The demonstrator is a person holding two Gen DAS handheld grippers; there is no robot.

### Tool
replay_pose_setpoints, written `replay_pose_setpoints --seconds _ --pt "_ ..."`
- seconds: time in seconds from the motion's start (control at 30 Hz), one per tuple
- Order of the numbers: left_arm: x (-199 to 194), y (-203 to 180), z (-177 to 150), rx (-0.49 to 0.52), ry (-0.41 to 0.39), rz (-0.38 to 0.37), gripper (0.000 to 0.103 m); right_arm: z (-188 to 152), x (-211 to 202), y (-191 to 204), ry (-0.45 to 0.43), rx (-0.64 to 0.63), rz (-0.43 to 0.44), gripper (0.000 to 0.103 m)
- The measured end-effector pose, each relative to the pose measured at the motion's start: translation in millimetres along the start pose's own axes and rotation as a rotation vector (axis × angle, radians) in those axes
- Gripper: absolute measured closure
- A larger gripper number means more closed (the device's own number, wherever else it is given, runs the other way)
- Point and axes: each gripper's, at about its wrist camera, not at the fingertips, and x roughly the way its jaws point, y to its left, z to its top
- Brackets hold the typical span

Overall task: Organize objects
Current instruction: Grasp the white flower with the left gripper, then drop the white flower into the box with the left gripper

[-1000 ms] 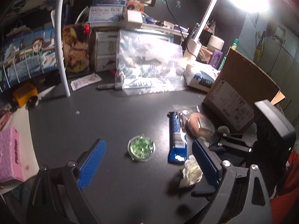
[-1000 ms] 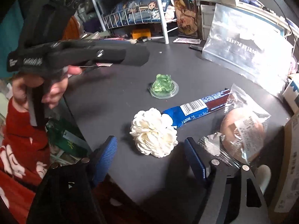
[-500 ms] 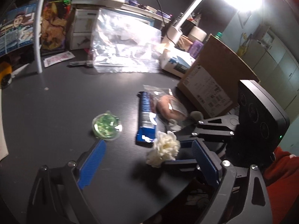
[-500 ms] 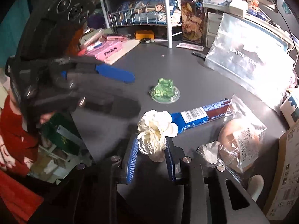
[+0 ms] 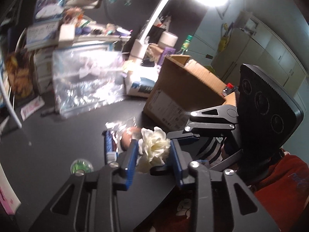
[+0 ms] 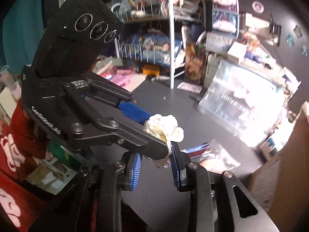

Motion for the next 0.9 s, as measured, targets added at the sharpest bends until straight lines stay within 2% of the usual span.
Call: replay_pose_setpoints --seconds 0.17,0.37,0.63,0.9 --pt "-2 -31 38 0.092 -0.013 0.005 0.078 12 -31 -10 -0.033 -0.011 -0.067 0.080" --pt "11 -60 86 0.161 -0.012 -0.017 0.078 22 -71 -39 -0.060 0.031 -0.140 0.080" --pt "56 -93 144 0.210 0.018 -0.060 0.079 19 -113 -95 -0.070 0.123 -0.216 0.080" --pt "111 -108 169 0.220 0.092 -0.088 0.079 2 -127 -144 -0.013 0.214 -0.277 0.080"
